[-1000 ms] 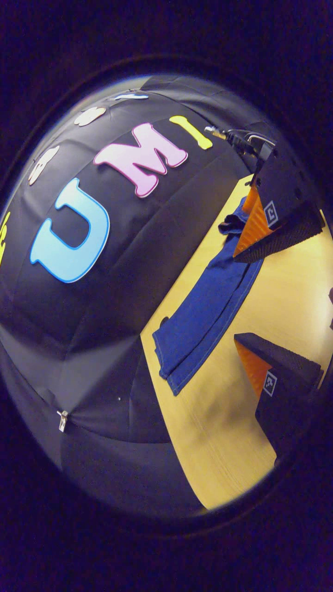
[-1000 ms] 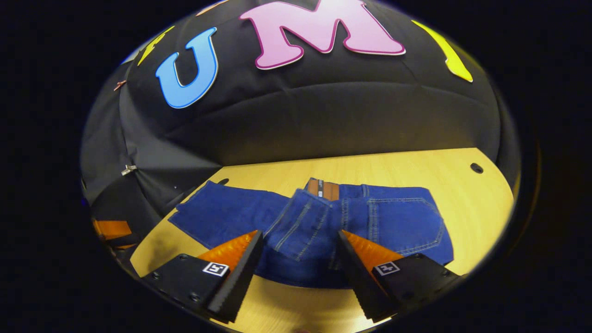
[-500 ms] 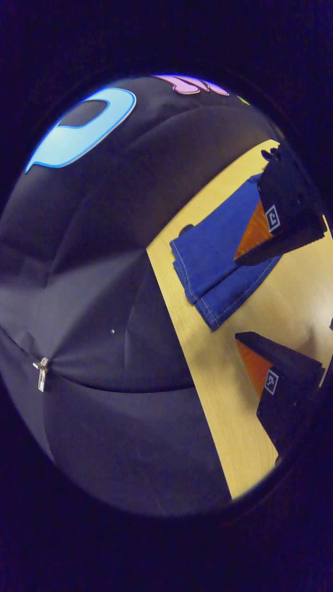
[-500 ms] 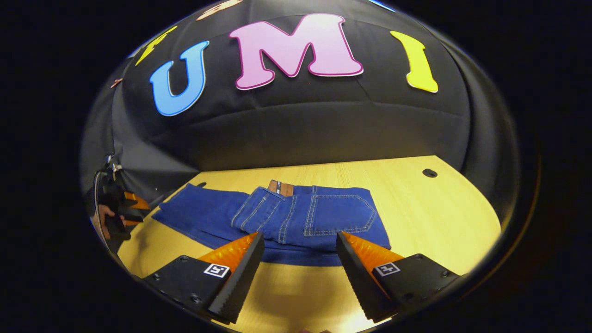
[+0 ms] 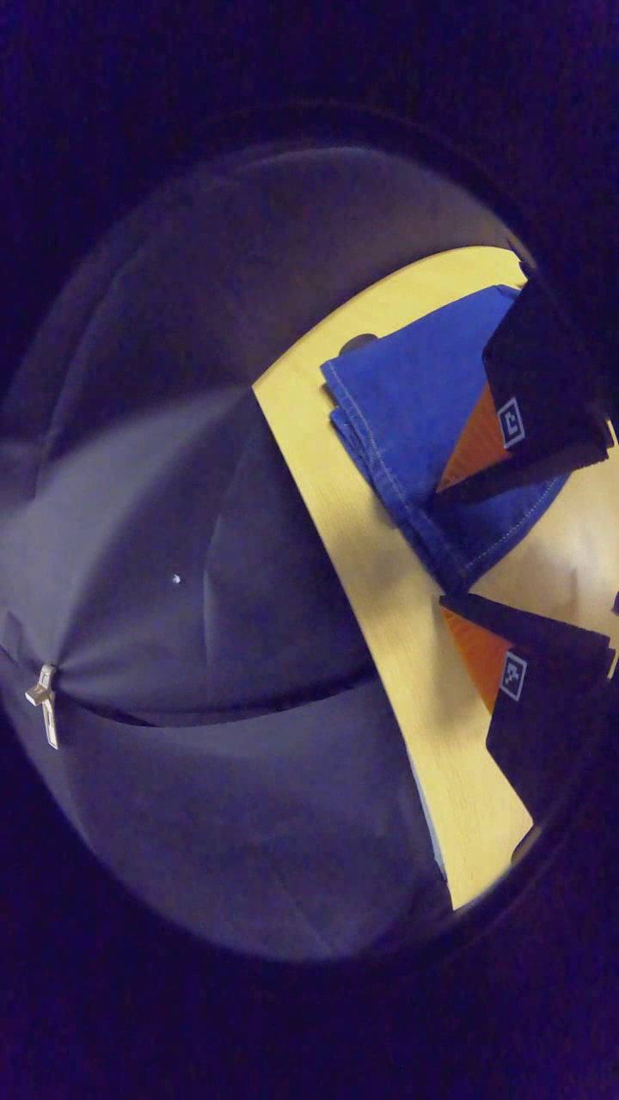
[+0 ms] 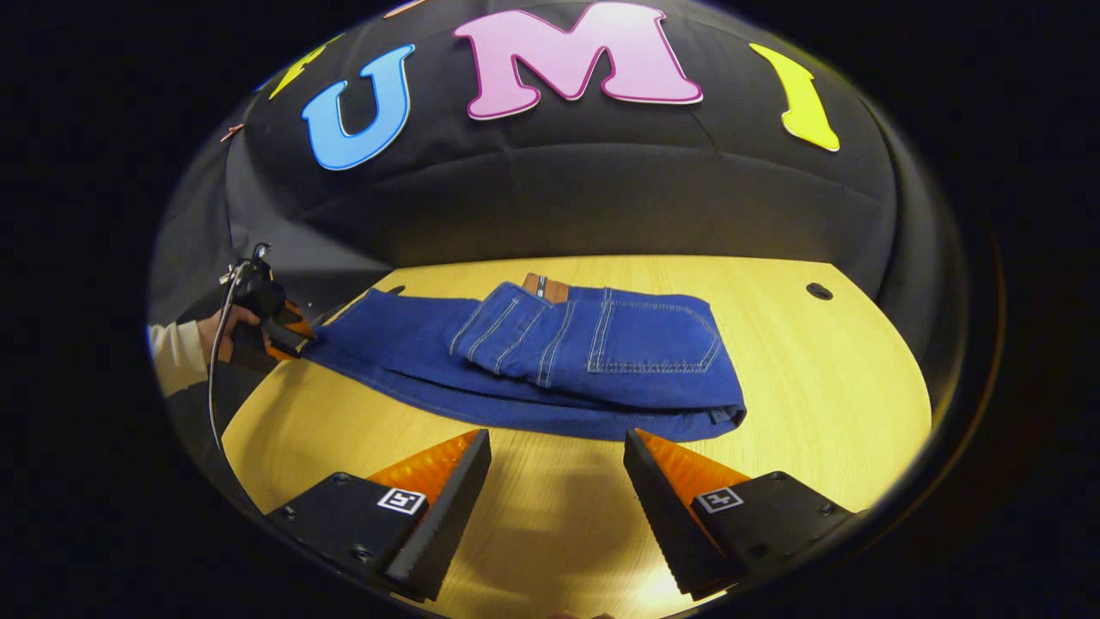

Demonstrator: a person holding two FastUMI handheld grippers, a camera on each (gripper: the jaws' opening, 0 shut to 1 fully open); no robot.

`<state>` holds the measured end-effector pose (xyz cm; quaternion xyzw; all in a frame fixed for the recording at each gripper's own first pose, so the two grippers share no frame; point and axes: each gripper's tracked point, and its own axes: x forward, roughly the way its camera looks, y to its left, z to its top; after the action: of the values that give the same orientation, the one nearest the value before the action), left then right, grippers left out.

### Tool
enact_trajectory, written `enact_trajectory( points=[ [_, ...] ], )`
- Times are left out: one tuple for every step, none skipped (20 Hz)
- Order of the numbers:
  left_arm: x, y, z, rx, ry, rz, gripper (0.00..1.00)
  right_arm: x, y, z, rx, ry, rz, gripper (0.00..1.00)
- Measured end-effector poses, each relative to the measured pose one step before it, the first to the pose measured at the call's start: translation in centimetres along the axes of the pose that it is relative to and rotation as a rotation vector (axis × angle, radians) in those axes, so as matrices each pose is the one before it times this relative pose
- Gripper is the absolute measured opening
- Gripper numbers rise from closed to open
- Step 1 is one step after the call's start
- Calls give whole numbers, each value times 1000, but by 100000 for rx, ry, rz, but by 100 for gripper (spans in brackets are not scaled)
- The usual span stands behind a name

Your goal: Grasp the waist and the cuffs of the jeans and fold them to make the two legs overlap; first hold the waist and fold one-third of the jeans toward the cuffs, then hold the cuffs and fold the remaining one-third in the same direction to finish folding.

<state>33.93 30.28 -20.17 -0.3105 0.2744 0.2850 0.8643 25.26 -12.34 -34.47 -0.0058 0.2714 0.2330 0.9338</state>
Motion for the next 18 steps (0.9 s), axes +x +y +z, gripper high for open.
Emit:
enact_trajectory(
  points=[
    [597, 93, 490, 2414, 2401, -184, 76, -48, -42, -375, 518, 1833, 846, 97],
    [330, -71, 269, 3828, 1717, -1039, 75, 4, -165, -229, 118, 892, 343, 98],
    [205, -154, 373, 4245, 159, -971, 74, -49, -448, -220, -523, 468, -574, 98],
    [172, -155, 226, 5208, 609, -850, 71, -68, -570, -263, -580, 404, -1020, 98],
    [260, -122, 128, 5802, 1411, 421, 70, -6, -524, -491, -467, 1026, -843, 98],
    [17, -177, -109, 7285, 2142, 1030, 69, -17, -371, -590, 60, 1509, -685, 98],
    [325, -58, 90, 8229, 2139, 276, 69, -81, -383, -524, -139, 1570, -572, 98],
    [218, -82, -132, 7864, 2918, 341, 69, -15, -460, -129, -148, 395, -821, 98],
    [-65, -446, 68, 4504, 621, -2013, 61, -177, -325, -46, -10, -97, -606, 98],
    [120, -846, 77, 742, 571, -3442, 67, -50, -182, -81, 150, -12, -314, 98],
    [-39, -218, 103, -674, 47, -512, 39, 17, 90, -93, -137, 317, -362, 98],
    [-184, -30, 39, -880, -331, -374, 31, 19, -581, 65, -39, 324, -288, 98],
    [327, 219, -124, -812, -341, -906, 37, -50, -118, -61, -40, 179, -146, 98],
    [-49, -48, 3, -337, 215, -1317, 36, 37, -268, -71, -474, -127, -347, 98],
    [-115, -187, 154, -328, -301, -2446, 38, -8, -202, -34, -315, -66, -489, 98],
    [119, -130, 103, -1304, -231, -1442, 32, 76, -168, -131, 72, 202, -382, 98],
    [89, -139, 61, -2477, -1470, -1464, 19, 76, -101, -232, 542, 503, -201, 98],
    [140, -33, 196, -3691, -1745, -1607, 14, 51, 32, -282, 342, 881, -2, 98]
  ],
)
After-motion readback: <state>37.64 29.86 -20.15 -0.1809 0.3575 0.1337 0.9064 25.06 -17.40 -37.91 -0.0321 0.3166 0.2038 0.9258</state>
